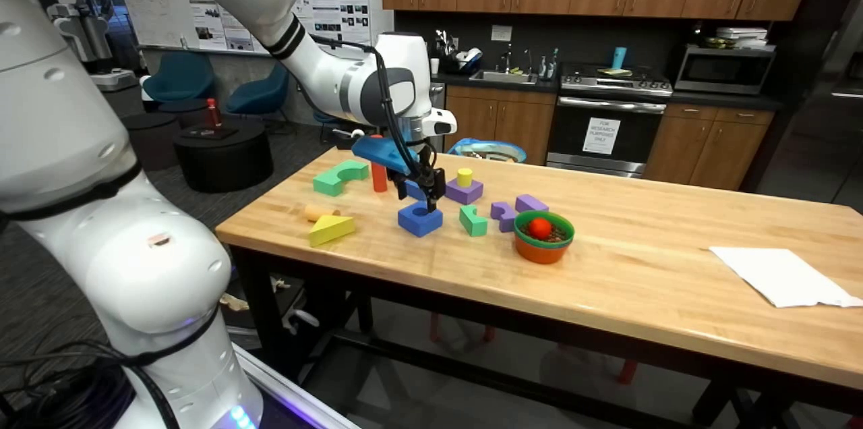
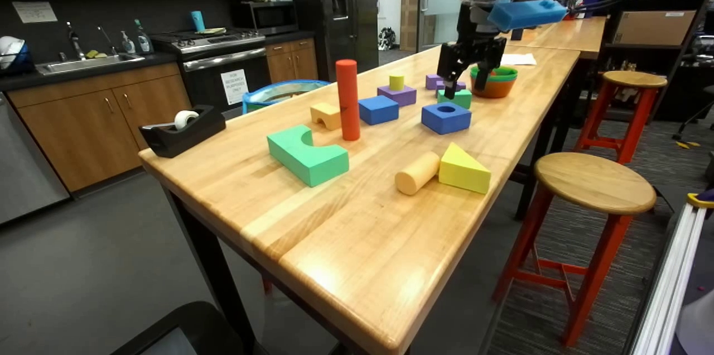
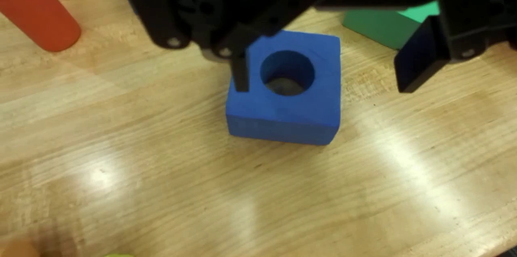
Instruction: Pick up the blue block on the left, move it to the right and then put the orange cylindrical block in the center of the blue block
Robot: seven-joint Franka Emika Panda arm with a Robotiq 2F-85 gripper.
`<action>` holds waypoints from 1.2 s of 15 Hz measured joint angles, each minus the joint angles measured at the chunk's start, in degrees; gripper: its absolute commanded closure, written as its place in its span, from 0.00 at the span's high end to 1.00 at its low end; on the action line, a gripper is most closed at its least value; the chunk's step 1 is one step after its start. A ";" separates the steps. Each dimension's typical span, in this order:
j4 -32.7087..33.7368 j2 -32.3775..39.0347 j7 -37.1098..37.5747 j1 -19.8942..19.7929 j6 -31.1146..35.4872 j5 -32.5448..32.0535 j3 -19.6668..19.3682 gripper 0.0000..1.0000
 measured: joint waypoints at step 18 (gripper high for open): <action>-10.83 -8.87 3.50 6.22 29.64 -10.06 17.51 1.00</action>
